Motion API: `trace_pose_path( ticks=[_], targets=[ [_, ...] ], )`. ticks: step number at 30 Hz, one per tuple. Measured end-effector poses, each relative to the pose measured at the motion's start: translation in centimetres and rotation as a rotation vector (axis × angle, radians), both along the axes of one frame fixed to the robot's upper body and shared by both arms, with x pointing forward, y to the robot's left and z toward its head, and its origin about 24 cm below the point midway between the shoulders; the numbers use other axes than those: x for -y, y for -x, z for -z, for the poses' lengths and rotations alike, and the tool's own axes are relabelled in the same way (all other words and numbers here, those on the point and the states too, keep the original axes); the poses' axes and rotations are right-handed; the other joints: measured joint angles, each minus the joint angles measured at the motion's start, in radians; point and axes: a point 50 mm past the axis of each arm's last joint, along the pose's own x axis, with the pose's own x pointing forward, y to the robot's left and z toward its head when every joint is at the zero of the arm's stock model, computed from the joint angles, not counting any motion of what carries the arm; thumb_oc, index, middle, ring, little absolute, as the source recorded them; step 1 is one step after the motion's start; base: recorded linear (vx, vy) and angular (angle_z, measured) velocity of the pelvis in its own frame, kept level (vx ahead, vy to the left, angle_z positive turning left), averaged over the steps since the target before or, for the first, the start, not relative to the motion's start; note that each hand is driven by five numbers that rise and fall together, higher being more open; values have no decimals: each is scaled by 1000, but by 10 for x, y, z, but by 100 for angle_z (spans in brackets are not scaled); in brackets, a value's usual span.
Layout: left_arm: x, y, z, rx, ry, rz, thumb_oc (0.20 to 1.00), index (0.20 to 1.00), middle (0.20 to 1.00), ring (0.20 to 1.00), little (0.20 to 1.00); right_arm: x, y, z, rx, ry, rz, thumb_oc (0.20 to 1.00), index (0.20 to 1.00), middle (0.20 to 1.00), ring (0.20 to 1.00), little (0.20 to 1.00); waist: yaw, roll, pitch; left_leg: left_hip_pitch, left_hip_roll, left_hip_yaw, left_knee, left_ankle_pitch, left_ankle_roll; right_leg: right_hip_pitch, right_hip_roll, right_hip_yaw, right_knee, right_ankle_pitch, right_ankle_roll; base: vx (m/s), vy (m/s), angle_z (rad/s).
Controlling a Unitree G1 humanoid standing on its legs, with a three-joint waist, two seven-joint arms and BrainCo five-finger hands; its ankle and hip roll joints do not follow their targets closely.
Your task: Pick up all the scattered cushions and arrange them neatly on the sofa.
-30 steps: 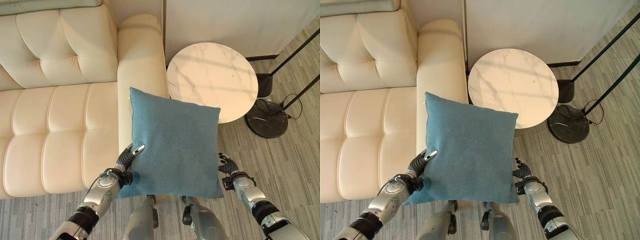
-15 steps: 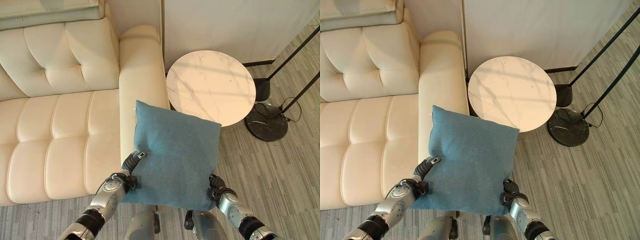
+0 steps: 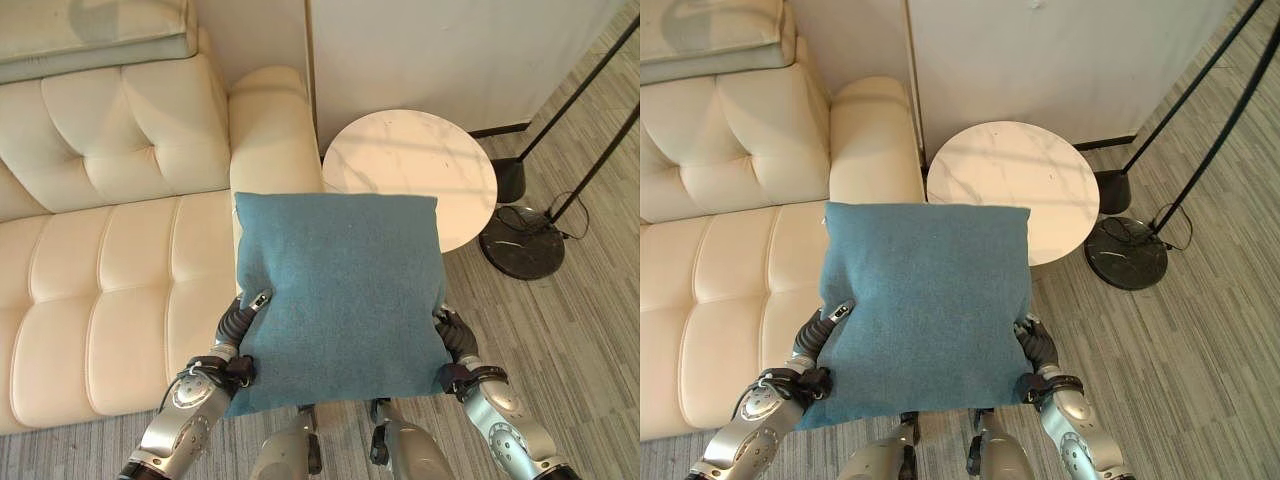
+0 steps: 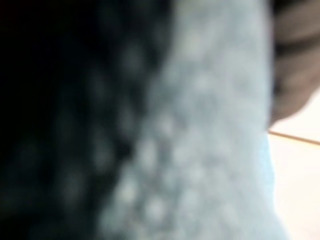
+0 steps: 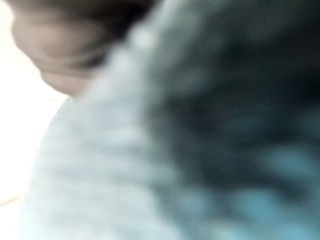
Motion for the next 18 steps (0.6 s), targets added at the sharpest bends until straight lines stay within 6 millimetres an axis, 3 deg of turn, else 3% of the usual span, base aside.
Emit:
trace_pose_path(
  ticks=[2, 3, 4, 6, 7, 10, 13, 15, 18],
  targets=[
    [2, 1, -6, 32, 5, 1, 200, 200, 200, 200, 200, 0, 1, -3, 16, -7, 2, 200, 200, 200, 200, 200, -1, -4, 0, 2, 4, -2, -2, -2, 9, -2, -2, 23, 12, -17, 17, -40, -124, 5],
    [3, 4, -7, 36, 26, -12, 200, 200, 200, 200, 200, 3, 0, -8, 31, 4, -2, 200, 200, 200, 200, 200, 1, 13, 7, 3, 28, 0, -5, 12, 29, -16, 10, 41, 77, -72, 20, -70, -216, 22],
    [3, 11, -10, 51, 49, -30, 200, 200, 200, 200, 200, 3, 4, -14, 51, 2, -19, 200, 200, 200, 200, 200, -6, 18, 3, 13, 50, -15, 2, 16, 25, -23, 15, 86, 230, -173, 24, -82, -208, 24],
    [-2, 18, -10, 45, 44, -45, 200, 200, 200, 200, 200, -1, 10, -19, 71, -18, -37, 200, 200, 200, 200, 200, 9, -2, -9, 29, 53, -16, 2, 21, 17, 9, 8, 136, 287, -263, 39, -205, -305, 17],
    [-9, 24, -10, 42, 46, -82, 200, 200, 200, 200, 200, -6, 11, -28, 110, -30, -71, 200, 200, 200, 200, 200, 22, -15, -21, 32, 58, -20, 2, 36, -10, 41, 10, 144, 241, -297, 32, -217, -284, 4],
    [-15, 39, 1, 3, 70, -138, 200, 200, 200, 200, 200, -4, 13, -44, 178, -7, -137, 200, 200, 200, 200, 200, 37, 10, -32, 20, 96, -60, 13, 57, -29, 92, 69, 131, 173, -257, 7, -275, -329, 24],
    [-12, 45, 7, -24, 89, -148, 200, 200, 200, 200, 200, -2, 16, -47, 188, 1, -155, 200, 200, 200, 200, 200, 31, 25, -41, -4, 114, -81, 40, 67, -44, 100, 89, 96, 170, -260, -8, -327, -277, 38],
    [-5, 48, 13, -49, 130, -158, 200, 200, 200, 200, 200, 4, 16, -46, 184, 22, -150, 200, 200, 200, 200, 200, 29, 58, -45, -42, 136, -127, 61, 91, -95, 81, 115, 31, 223, -285, -41, -354, -199, 62],
    [-4, 47, 15, -54, 132, -163, 200, 200, 200, 200, 200, 5, 14, -46, 183, 34, -153, 200, 200, 200, 200, 200, 35, 71, -39, -56, 146, -143, 59, 113, -119, 46, 113, -1, 291, -326, -76, -206, -87, 41]
  ],
)
